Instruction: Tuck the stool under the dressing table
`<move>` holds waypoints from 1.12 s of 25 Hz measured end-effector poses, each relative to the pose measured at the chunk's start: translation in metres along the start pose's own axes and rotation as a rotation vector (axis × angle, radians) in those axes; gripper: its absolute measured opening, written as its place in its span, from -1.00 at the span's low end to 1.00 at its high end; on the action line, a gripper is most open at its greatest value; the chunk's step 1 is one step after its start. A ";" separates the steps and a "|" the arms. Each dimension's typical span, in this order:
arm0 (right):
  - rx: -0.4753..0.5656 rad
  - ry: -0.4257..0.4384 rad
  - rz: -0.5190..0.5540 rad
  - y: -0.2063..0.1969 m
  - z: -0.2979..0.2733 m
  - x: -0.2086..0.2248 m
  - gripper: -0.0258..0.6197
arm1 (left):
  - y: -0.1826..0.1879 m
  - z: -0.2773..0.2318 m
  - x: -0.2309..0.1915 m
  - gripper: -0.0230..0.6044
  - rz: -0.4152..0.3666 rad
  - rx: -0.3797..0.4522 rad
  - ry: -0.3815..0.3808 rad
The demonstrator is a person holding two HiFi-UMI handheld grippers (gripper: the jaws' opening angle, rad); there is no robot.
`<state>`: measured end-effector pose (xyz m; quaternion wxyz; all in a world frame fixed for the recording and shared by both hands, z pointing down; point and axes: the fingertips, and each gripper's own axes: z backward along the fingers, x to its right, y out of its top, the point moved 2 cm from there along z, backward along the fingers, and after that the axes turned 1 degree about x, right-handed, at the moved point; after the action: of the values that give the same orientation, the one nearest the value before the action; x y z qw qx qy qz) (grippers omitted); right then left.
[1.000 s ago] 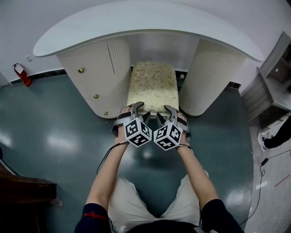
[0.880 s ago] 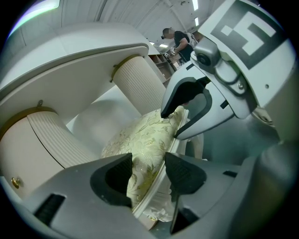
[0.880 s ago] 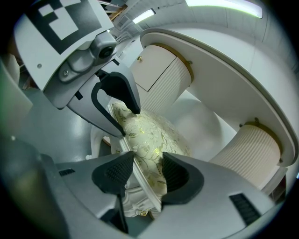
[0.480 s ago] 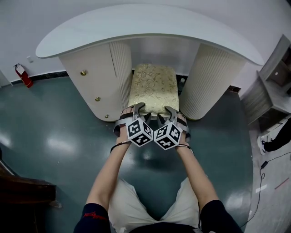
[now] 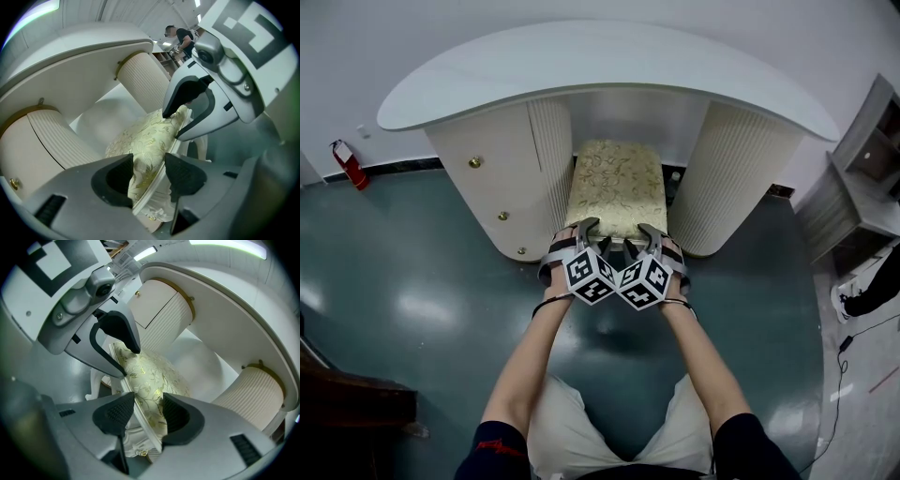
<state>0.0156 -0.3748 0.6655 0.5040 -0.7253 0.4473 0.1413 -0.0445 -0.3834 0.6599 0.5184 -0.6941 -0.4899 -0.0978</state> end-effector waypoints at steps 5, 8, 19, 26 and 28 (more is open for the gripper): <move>-0.003 0.000 0.000 0.000 -0.005 0.003 -0.31 | 0.000 -0.005 -0.003 -0.20 0.010 -0.003 -0.002; -0.004 -0.001 -0.001 0.000 -0.006 0.003 -0.31 | 0.000 -0.006 -0.004 -0.20 0.012 -0.001 -0.002; 0.012 0.005 -0.025 0.000 -0.008 0.005 -0.31 | -0.002 -0.007 -0.005 -0.22 0.046 -0.003 0.019; 0.031 0.040 -0.062 -0.001 -0.008 0.004 -0.32 | -0.005 0.001 -0.005 -0.31 0.111 0.003 0.050; 0.035 0.038 -0.067 -0.001 -0.007 0.005 -0.32 | -0.004 0.006 -0.005 -0.31 0.132 0.014 0.051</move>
<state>0.0173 -0.3835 0.6656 0.5126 -0.7333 0.4348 0.1027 -0.0527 -0.3819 0.6570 0.5408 -0.7185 -0.4305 -0.0774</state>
